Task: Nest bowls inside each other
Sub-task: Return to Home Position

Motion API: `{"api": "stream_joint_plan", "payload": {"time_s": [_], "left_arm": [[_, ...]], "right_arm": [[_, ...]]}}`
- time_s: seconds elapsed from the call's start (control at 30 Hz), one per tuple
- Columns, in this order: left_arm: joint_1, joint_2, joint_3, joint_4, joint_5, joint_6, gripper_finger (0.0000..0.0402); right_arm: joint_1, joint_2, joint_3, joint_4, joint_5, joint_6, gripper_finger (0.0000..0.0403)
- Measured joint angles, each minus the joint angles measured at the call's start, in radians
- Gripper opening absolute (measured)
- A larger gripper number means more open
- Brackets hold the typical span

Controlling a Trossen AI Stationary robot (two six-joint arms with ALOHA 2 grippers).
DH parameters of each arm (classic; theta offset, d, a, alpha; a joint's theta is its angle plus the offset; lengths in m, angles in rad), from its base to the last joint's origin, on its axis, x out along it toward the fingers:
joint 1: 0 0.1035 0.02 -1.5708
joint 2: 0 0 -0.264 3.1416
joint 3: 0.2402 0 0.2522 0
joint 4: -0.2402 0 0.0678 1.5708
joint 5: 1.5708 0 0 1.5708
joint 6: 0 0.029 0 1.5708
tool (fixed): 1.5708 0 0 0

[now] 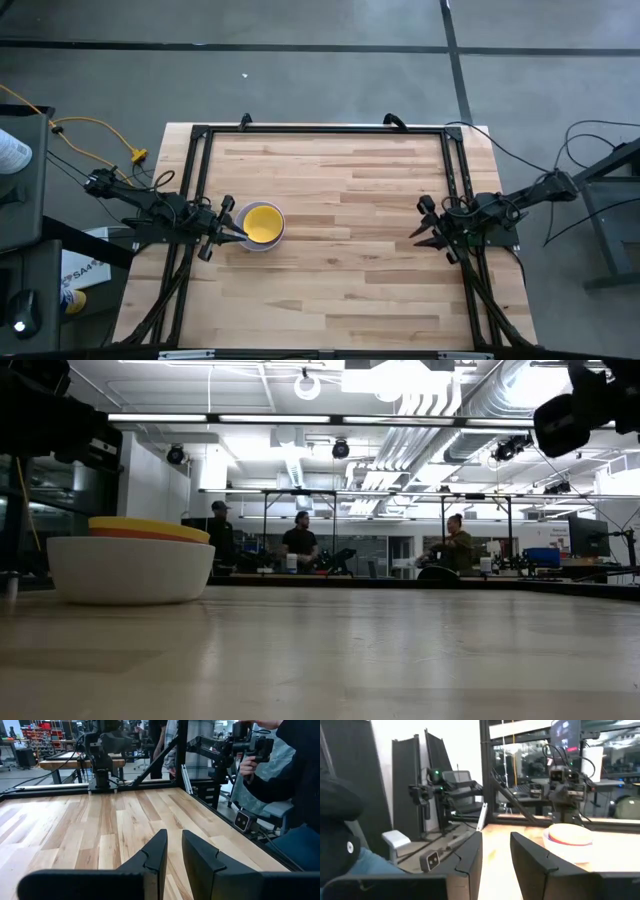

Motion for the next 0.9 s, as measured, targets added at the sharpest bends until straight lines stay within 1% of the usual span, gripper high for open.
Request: {"api": "stream_joint_plan", "payload": {"time_s": [0.43, 0.63, 0.8, 0.9], "left_arm": [[0.000, 0.000, 0.000, 0.000, 0.000, 0.000, 0.0058], [0.000, 0.000, 0.000, 0.000, 0.000, 0.000, 0.0058], [0.000, 0.000, 0.000, 0.000, 0.000, 0.000, 0.0058], [0.000, 0.000, 0.000, 0.000, 0.000, 0.000, 0.0058]], "right_arm": [[0.000, -0.180, -0.001, -0.190, 0.014, 0.002, 0.0094], [0.000, -0.182, -0.001, -0.202, 0.023, -0.002, 0.0094], [0.000, -0.182, -0.002, -0.240, 0.092, -0.015, 0.0094], [0.000, -0.182, -0.002, -0.268, 0.099, -0.024, 0.0094]]}}
